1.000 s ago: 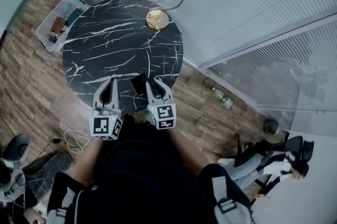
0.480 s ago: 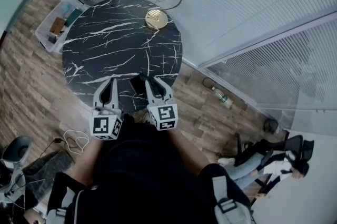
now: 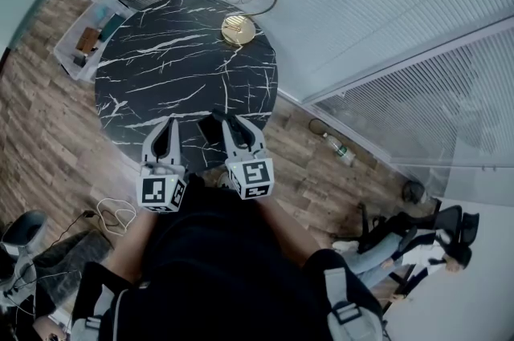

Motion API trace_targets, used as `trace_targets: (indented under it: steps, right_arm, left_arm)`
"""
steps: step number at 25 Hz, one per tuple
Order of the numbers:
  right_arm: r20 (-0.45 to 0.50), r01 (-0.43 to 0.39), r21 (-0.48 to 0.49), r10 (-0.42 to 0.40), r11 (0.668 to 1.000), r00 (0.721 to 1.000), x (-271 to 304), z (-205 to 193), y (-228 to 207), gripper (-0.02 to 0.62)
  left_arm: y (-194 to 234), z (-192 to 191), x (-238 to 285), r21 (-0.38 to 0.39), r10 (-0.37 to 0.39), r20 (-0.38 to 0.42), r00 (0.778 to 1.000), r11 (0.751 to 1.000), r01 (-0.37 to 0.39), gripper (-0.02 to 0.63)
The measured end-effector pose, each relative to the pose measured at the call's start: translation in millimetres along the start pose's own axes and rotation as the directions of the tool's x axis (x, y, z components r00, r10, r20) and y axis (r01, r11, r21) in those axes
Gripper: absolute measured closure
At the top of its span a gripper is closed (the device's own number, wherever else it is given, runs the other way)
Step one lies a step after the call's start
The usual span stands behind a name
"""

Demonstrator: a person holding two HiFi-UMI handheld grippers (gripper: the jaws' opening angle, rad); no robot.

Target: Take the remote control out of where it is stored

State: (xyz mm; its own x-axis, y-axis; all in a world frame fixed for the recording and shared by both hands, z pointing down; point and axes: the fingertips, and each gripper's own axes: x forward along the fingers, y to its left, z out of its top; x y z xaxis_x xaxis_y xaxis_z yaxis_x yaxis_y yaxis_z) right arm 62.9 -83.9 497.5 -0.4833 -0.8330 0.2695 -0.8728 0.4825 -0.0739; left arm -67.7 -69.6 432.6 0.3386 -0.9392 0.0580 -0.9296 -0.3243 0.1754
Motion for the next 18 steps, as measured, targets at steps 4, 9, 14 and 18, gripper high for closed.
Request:
trace_targets:
  steps: [4,9,14,18]
  right_arm:
    - [0.018,-0.005,-0.003,0.005,1.000,1.000,-3.2,10.6,2.0,0.520]
    - [0.043,-0.007,-0.004,0.007,1.000,0.999,-4.9,21.2,3.2,0.520]
    - [0.068,-0.002,0.002,0.002,1.000,0.998,-5.8,30.4,4.1,0.520]
    - [0.088,-0.002,0.004,0.001,1.000,0.996,-8.5,38.8,6.0,0.520]
  left_arm:
    - [0.2,2.0,-1.7,0.000,0.003,0.002,1.000,1.000,-0.003,0.609]
    - [1.4,2.6,-1.6,-0.001,0.005,0.003,1.000,1.000,-0.005,0.609]
    - [2.3,3.9,-1.2,0.001,0.000,0.001,1.000,1.000,0.000,0.609]
    - [2.4,4.3,-1.3,0.000,-0.004,0.001,1.000,1.000,0.004,0.609]
